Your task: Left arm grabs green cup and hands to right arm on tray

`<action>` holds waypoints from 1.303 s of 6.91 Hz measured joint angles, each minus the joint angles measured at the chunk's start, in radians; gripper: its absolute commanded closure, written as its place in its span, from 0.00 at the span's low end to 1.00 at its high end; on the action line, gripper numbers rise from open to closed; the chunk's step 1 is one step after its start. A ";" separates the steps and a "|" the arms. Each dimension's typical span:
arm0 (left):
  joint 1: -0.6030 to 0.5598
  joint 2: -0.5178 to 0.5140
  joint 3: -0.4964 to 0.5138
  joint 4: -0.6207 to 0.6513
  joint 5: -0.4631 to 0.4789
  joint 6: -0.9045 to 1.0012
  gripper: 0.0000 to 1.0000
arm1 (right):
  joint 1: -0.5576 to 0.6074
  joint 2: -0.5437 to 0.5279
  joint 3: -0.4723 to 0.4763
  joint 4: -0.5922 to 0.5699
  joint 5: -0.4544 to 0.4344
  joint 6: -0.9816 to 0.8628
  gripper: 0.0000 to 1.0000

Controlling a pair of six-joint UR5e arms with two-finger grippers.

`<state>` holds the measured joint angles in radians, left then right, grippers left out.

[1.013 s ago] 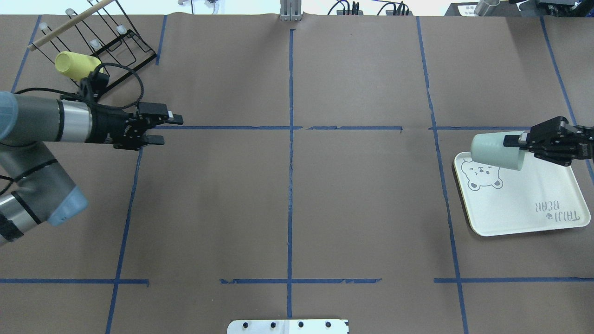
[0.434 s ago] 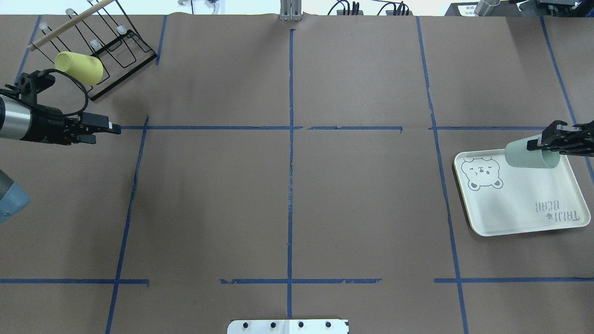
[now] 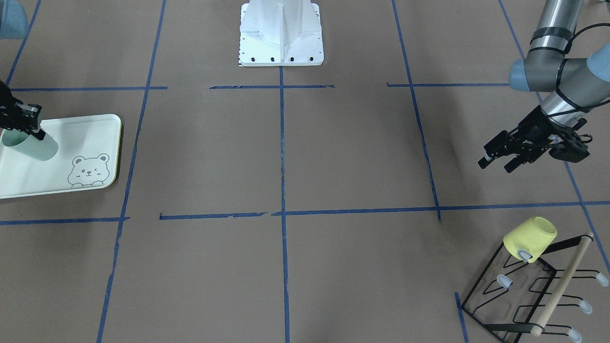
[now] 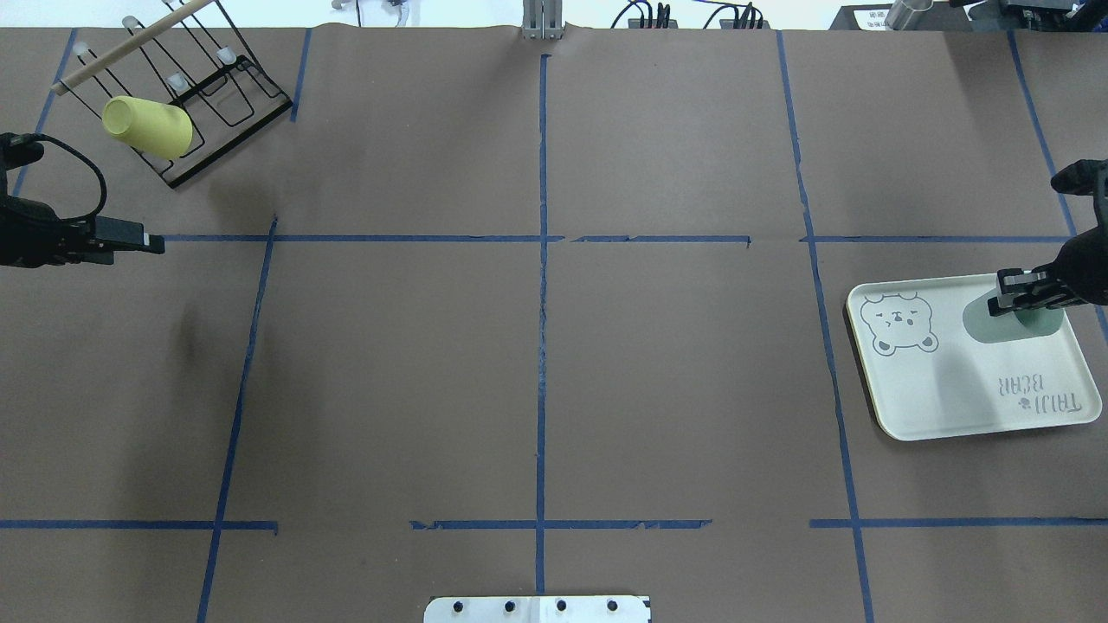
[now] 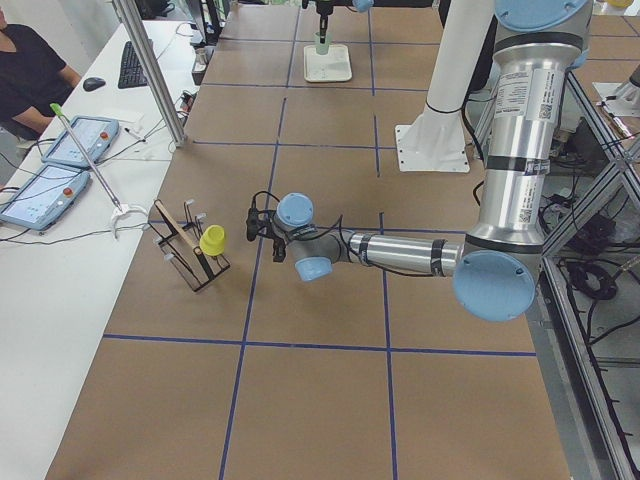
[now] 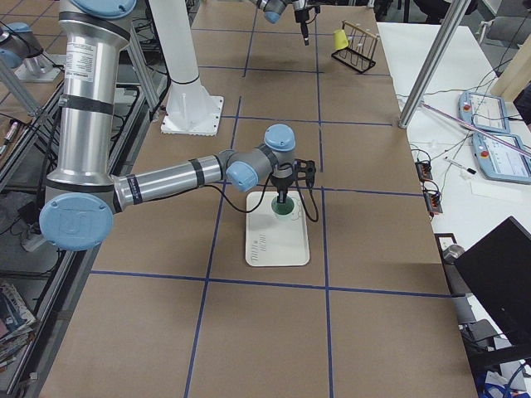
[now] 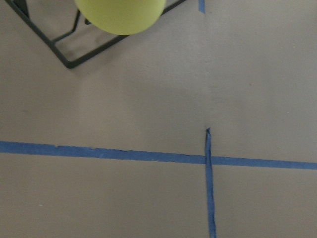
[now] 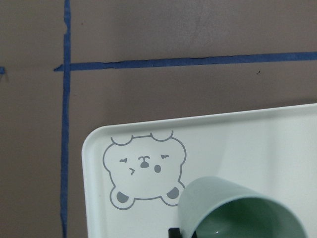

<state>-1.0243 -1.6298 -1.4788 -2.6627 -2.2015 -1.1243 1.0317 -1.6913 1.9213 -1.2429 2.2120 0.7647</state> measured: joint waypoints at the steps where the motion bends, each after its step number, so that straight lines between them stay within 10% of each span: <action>1: -0.008 0.003 -0.001 0.004 0.000 0.005 0.00 | -0.022 0.015 -0.026 -0.026 -0.011 -0.031 1.00; 4: -0.024 0.004 -0.005 0.006 0.000 0.008 0.00 | -0.070 0.021 -0.063 -0.039 -0.051 -0.047 0.96; 5: -0.027 0.004 -0.007 0.006 0.000 0.008 0.00 | -0.076 0.021 -0.065 -0.039 -0.056 -0.047 0.76; 6: -0.029 0.004 -0.011 0.006 -0.001 0.008 0.00 | -0.079 0.022 -0.066 -0.039 -0.059 -0.047 0.01; 9: -0.032 0.012 -0.025 0.006 -0.001 0.008 0.00 | -0.066 0.020 -0.044 -0.041 -0.062 -0.045 0.00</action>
<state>-1.0559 -1.6181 -1.5041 -2.6568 -2.2028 -1.1167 0.9657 -1.6710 1.8771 -1.2839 2.1504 0.7196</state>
